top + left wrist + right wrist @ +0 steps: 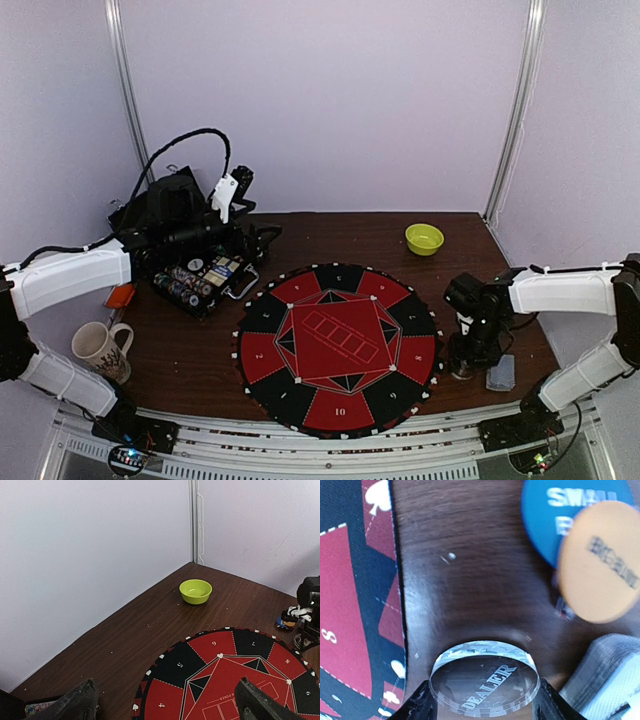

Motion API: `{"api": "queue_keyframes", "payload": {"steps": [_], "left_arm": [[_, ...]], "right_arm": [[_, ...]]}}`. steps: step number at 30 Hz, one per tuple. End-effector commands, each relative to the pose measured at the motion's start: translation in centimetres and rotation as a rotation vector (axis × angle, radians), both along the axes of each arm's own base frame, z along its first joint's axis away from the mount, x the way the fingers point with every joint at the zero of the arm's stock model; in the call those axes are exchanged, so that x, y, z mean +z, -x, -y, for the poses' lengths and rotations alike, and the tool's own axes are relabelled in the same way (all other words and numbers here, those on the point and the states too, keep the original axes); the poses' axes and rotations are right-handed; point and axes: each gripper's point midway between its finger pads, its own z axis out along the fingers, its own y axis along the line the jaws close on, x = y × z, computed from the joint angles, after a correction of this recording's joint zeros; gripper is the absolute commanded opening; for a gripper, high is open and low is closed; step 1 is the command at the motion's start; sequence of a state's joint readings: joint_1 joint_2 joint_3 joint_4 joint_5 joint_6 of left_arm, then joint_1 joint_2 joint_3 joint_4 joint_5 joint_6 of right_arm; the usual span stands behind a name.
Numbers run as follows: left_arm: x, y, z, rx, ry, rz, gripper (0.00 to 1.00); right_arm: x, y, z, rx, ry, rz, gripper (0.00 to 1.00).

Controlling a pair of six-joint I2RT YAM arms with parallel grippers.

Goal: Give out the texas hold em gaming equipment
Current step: Pick up the all-in button from the center of the board.

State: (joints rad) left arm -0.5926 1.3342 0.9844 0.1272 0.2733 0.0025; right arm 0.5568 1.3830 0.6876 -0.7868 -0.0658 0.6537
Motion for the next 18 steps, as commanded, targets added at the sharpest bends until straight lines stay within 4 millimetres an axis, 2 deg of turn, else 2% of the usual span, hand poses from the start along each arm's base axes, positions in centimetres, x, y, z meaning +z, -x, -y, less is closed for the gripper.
{"api": "queue_keyframes", "payload": {"steps": [1, 6, 9, 11, 15, 17, 18], "left_arm": [[1.6, 0.2, -0.1, -0.009, 0.028, 0.066, 0.98], [1.6, 0.1, -0.2, 0.001, 0.028, 0.066, 0.98], [1.4, -0.3, -0.5, 0.028, 0.025, 0.062, 0.98], [1.5, -0.6, -0.8, 0.053, 0.019, 0.059, 0.98], [1.2, -1.4, -1.8, 0.125, -0.002, 0.054, 0.98], [1.1, -1.7, -2.2, 0.153, -0.011, 0.051, 0.98], [1.1, -1.8, -2.4, 0.166, -0.016, 0.052, 0.98]], "right_arm": [[3.0, -0.6, 0.7, 0.013, 0.063, 0.011, 0.3], [8.6, -2.7, -0.5, 0.034, 0.038, 0.088, 0.26], [12.2, -5.2, -2.9, 0.067, -0.019, 0.171, 0.25], [13.9, -7.4, -5.6, 0.108, -0.066, 0.228, 0.25], [17.3, -13.5, -12.3, 0.208, -0.176, 0.412, 0.25], [17.8, -16.3, -15.3, 0.237, -0.215, 0.476, 0.25], [17.1, -18.0, -16.7, 0.245, -0.223, 0.495, 0.25]]}}
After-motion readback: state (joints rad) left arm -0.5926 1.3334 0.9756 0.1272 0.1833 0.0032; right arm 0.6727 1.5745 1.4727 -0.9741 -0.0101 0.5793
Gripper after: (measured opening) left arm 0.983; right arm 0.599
